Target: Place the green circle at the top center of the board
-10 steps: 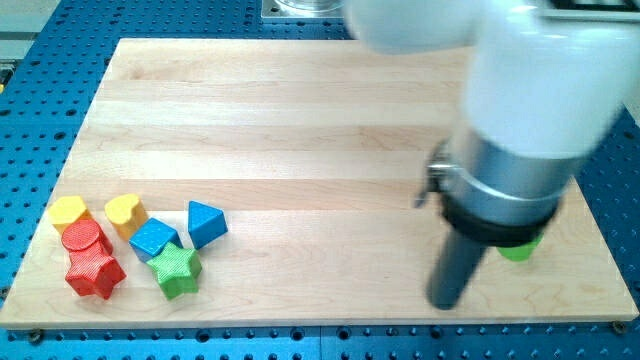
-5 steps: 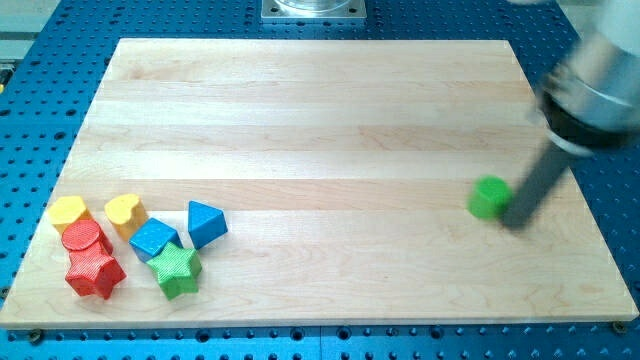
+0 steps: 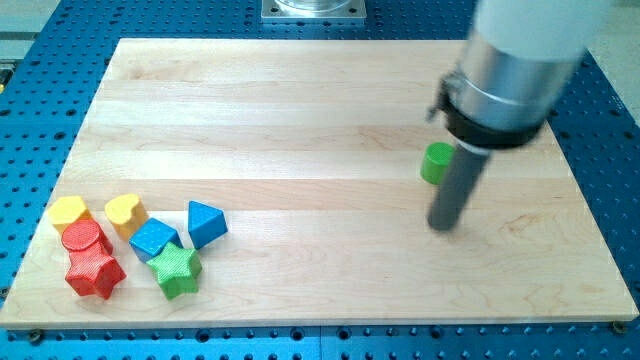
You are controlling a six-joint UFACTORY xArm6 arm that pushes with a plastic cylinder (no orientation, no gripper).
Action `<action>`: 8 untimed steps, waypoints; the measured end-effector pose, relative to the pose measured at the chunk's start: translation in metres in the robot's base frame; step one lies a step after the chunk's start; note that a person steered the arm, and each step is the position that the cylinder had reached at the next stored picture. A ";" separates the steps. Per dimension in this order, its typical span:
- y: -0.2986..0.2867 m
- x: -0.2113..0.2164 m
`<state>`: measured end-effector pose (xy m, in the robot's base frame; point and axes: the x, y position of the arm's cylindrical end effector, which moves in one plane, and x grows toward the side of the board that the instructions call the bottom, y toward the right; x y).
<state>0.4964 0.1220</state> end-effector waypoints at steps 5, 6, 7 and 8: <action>0.009 -0.083; 0.046 -0.082; 0.047 -0.145; -0.011 -0.210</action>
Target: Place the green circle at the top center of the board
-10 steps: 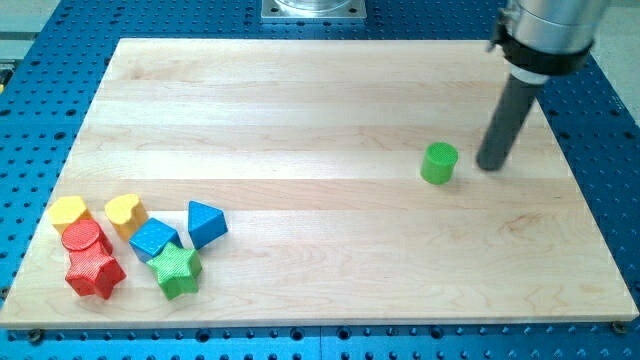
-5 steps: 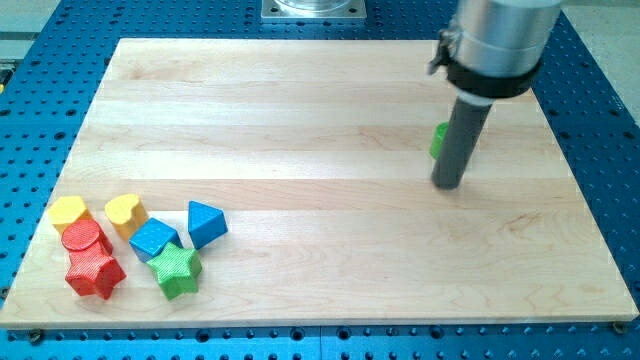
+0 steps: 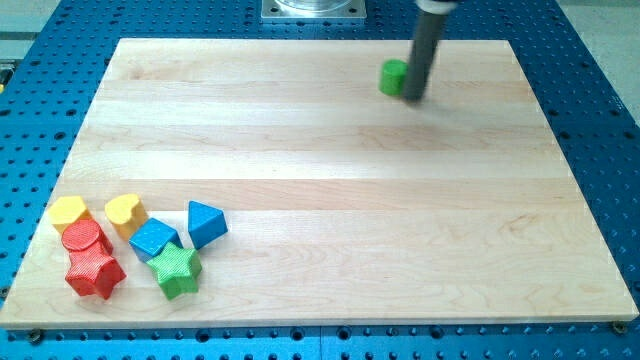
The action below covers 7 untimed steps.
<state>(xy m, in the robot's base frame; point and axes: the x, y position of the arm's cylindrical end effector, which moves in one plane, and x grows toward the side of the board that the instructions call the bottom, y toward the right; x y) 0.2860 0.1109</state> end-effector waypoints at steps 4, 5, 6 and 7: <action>-0.039 -0.036; -0.009 -0.072; -0.028 -0.092; -0.055 -0.081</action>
<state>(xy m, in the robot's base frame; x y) 0.2052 0.0563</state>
